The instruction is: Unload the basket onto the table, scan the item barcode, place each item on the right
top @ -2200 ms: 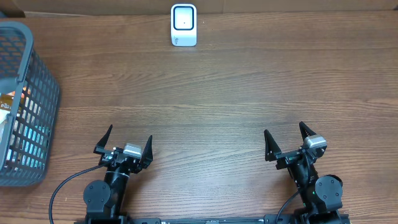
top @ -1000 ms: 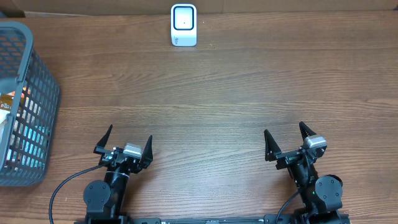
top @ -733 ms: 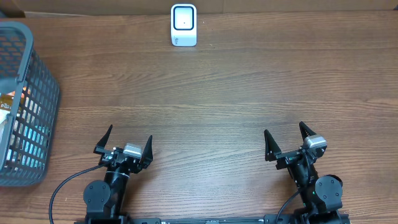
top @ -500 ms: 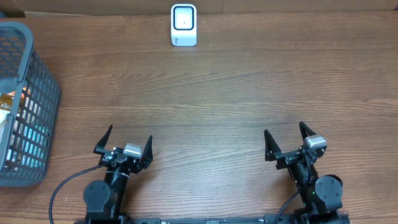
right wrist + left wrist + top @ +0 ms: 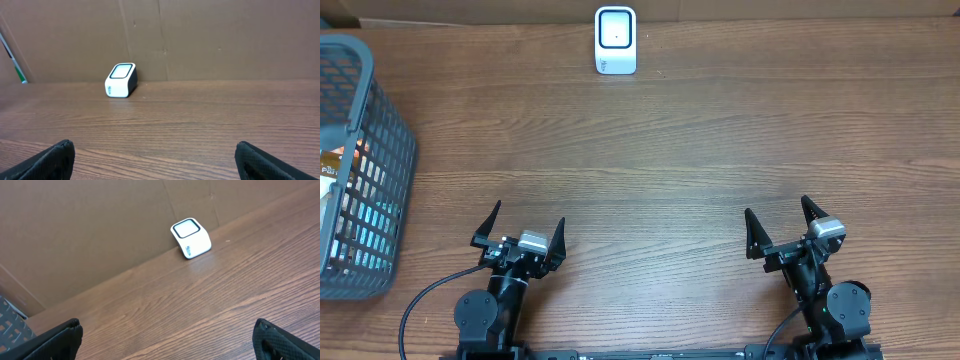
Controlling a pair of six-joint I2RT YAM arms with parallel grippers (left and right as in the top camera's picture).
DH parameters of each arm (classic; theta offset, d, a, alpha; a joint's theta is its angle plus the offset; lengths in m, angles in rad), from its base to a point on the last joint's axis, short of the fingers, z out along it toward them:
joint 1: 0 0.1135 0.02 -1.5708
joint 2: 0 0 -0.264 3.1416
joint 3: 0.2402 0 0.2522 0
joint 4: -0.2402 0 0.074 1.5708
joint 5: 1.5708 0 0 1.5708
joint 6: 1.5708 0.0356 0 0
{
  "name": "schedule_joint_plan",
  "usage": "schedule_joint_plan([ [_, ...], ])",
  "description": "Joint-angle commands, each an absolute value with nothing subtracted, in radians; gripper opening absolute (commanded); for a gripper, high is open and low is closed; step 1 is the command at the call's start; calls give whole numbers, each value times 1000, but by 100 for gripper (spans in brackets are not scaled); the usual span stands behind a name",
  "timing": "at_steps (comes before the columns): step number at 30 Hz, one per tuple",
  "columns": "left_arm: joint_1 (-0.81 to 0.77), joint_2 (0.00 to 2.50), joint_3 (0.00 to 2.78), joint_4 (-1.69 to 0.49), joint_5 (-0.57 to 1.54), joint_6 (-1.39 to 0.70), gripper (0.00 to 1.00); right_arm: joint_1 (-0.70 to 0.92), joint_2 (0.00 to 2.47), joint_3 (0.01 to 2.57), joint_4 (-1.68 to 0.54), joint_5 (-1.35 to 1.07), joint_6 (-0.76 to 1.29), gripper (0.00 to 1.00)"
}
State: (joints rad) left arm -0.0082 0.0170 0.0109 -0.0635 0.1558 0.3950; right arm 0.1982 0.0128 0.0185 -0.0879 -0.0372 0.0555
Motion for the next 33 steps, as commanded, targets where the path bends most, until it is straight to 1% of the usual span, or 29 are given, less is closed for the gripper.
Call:
schedule_joint_plan([
  [1,-15,6,5,-63,148,378,100,202,3,8,-81,-38,55,100],
  [15,-15,6,5,-52,153,382,100,202,3,8,-81,-38,55,100],
  [21,-15,6,5,-64,154,327,100,202,3,8,-81,-38,55,100],
  [27,-15,6,5,-63,150,205,100,202,3,8,-81,-38,55,100],
  [33,-15,6,9,-65,158,199,100,202,3,8,-81,-38,55,100],
])
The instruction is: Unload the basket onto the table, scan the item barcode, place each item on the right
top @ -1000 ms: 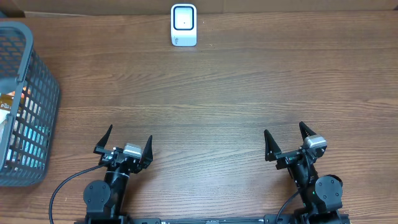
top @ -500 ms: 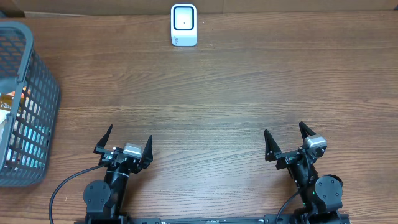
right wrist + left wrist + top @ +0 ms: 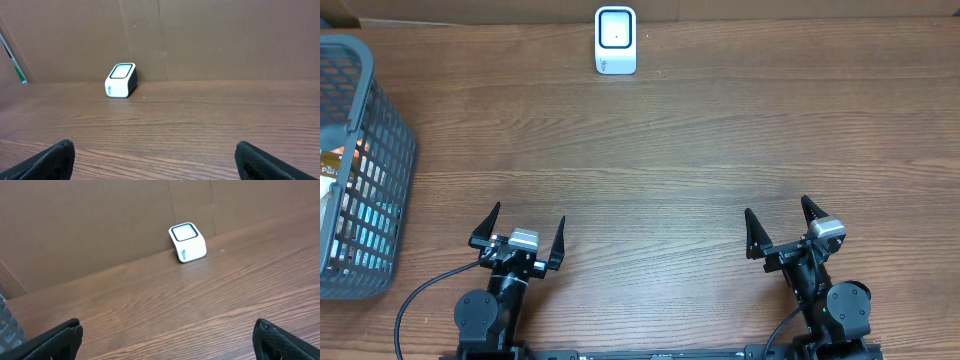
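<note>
A white barcode scanner (image 3: 615,40) with a dark window stands at the table's far edge; it also shows in the left wrist view as the scanner (image 3: 187,242) and in the right wrist view as the scanner (image 3: 121,80). Packaged items (image 3: 340,195) lie inside a grey mesh basket (image 3: 380,120) at the far left. My left gripper (image 3: 520,231) is open near the front edge, nothing between its fingers. My right gripper (image 3: 782,228) is open too, at the front right, empty.
A brown cardboard wall (image 3: 200,35) backs the wooden table (image 3: 720,150). A thin green-tipped rod (image 3: 12,57) leans at the left of the right wrist view. A black cable (image 3: 420,300) runs from the left arm's base.
My left gripper has turned slightly to the right, so the scanner sits more squarely ahead in its wrist view and the basket has nearly left that view. The right arm has not moved.
</note>
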Controlling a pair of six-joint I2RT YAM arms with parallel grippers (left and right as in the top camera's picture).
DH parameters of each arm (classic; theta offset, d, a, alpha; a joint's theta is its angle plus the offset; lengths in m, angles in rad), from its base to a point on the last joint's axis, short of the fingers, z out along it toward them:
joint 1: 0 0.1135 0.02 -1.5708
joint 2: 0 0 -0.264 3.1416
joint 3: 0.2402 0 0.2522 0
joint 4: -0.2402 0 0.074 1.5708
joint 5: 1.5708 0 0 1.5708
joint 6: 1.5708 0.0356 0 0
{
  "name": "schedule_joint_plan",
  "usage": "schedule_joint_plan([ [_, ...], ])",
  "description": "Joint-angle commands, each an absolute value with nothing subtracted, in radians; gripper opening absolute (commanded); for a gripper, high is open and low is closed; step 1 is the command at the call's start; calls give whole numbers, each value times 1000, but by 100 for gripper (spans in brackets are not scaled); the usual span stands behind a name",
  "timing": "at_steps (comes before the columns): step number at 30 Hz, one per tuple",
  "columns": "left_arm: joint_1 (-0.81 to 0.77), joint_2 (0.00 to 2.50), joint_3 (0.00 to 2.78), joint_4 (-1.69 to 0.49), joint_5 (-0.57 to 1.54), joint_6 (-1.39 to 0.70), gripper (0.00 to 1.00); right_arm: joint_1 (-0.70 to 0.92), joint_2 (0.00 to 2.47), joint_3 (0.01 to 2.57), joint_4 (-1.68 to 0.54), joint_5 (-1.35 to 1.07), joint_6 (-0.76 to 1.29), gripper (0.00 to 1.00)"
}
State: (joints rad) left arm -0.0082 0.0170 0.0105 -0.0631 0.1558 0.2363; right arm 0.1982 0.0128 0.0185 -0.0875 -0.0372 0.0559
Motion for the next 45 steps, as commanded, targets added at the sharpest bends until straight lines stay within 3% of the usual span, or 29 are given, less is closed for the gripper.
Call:
schedule_joint_plan([
  [1,-15,6,11,-65,159,190,100,202,3,8,-81,-38,55,100],
  [16,-15,24,163,-118,159,141,100,202,3,8,-81,-38,55,100],
  [26,-15,269,472,-224,232,141,100,202,3,8,-81,-38,55,100],
  [35,-15,643,1019,-582,335,141,100,202,3,8,-81,-38,55,100],
  [45,-15,1079,1714,-1196,360,134,100,202,3,8,-81,-38,55,100],
])
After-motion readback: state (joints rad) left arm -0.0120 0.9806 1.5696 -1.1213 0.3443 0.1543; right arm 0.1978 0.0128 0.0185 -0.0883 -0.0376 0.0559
